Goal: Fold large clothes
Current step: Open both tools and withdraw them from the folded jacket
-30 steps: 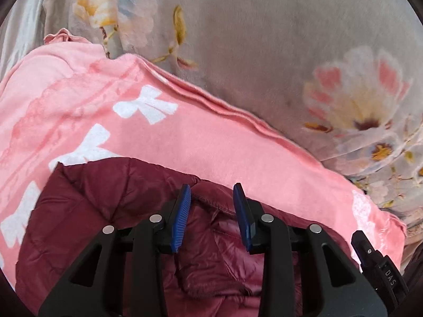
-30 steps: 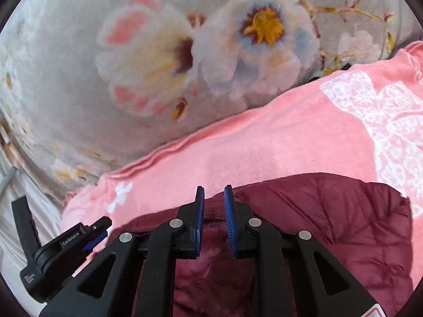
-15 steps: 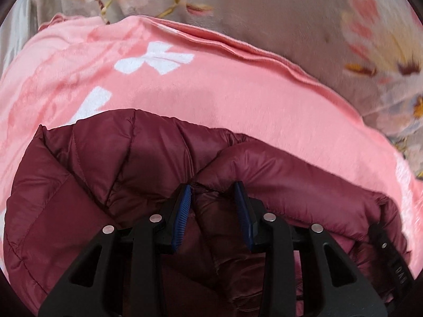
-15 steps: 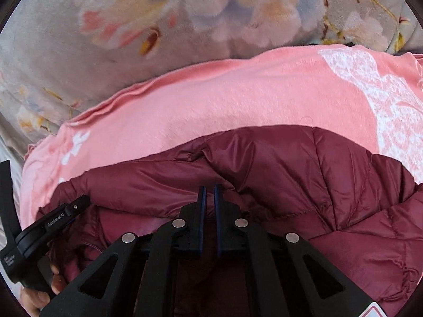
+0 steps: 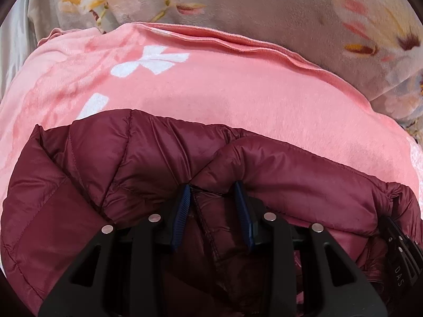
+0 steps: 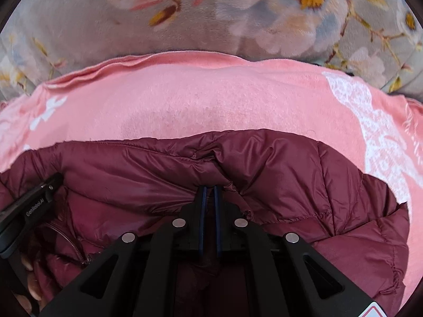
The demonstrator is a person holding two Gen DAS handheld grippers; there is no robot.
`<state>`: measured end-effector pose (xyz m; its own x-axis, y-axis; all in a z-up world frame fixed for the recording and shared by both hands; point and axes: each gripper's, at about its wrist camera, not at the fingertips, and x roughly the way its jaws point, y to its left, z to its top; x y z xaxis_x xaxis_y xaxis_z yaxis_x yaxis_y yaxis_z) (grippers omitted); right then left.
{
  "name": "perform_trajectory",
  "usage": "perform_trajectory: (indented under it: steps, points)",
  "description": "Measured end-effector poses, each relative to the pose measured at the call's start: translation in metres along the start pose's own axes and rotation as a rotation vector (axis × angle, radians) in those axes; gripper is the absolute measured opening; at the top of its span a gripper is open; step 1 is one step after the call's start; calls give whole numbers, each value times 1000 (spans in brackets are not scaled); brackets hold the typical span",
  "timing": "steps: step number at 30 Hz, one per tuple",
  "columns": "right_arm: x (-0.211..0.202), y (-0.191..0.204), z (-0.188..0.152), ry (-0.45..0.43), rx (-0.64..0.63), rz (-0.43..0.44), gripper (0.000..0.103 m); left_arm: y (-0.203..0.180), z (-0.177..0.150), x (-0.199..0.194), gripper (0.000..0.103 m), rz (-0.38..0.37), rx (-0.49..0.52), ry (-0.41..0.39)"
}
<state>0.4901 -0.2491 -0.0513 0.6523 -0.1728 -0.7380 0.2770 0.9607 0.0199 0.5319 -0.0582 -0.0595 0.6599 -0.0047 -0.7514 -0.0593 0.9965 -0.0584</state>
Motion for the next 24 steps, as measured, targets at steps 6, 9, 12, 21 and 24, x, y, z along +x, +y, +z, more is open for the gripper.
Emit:
perform_trajectory:
  steps: [6, 9, 12, 21, 24]
  points:
    - [1, 5, 1, -4, -26, -37, 4, -4, 1, 1, 34, 23, 17, -2]
    - [-6, 4, 0, -14, -22, -33, 6, -5, 0, -2, 42, 58, 25, -8]
    - [-41, -10, -12, -40, 32, 31, 20, -2, -7, -19, 60, 97, 60, -13]
    - [-212, -67, -133, -139, 6, 140, 56, 98, -75, -132, 82, -108, 20, -2]
    - [-268, -90, -190, -172, -15, 139, 60, 157, -119, -175, 86, -145, -31, 4]
